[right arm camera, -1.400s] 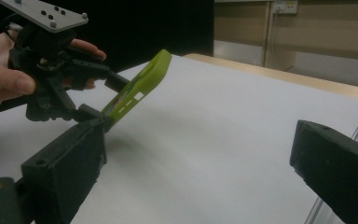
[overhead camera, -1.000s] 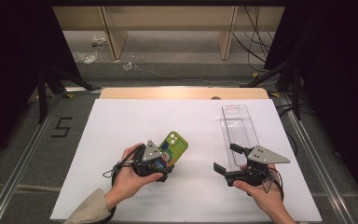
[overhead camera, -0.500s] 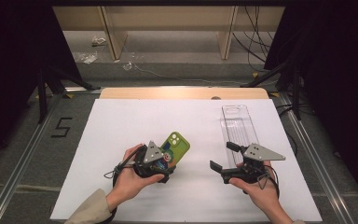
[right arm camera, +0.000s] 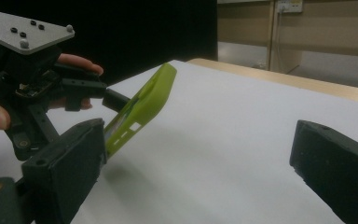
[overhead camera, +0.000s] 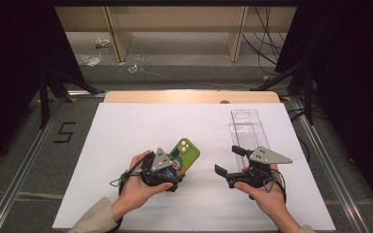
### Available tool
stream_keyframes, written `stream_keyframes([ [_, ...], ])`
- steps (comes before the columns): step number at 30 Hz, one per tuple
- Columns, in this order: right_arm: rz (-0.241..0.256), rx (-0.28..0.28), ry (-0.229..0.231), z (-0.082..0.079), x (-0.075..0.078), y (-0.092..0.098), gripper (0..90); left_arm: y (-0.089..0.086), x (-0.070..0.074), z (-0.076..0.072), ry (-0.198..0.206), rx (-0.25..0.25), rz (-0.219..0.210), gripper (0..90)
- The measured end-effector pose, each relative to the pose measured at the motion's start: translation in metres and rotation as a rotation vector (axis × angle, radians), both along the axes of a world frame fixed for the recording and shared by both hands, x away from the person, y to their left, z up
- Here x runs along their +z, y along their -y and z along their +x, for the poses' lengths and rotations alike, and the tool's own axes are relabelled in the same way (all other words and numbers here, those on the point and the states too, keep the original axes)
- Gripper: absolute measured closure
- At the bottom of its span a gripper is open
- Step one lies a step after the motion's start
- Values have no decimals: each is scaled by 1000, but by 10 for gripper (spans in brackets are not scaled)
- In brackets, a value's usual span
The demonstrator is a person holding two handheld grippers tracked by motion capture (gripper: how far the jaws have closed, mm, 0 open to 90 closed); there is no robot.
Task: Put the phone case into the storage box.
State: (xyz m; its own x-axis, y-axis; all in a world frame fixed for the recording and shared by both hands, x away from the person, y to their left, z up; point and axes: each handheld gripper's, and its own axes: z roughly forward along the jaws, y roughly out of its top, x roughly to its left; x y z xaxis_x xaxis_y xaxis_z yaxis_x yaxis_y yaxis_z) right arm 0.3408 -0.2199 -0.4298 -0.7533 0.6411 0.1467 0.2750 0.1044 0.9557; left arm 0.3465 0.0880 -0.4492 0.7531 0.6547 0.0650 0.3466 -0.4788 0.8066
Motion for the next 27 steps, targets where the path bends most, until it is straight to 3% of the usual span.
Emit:
stream_keyframes([
  [27, 27, 0, -5, 8, 4, -11, 48, 6, 3, -5, 11, -19, -4, 161],
])
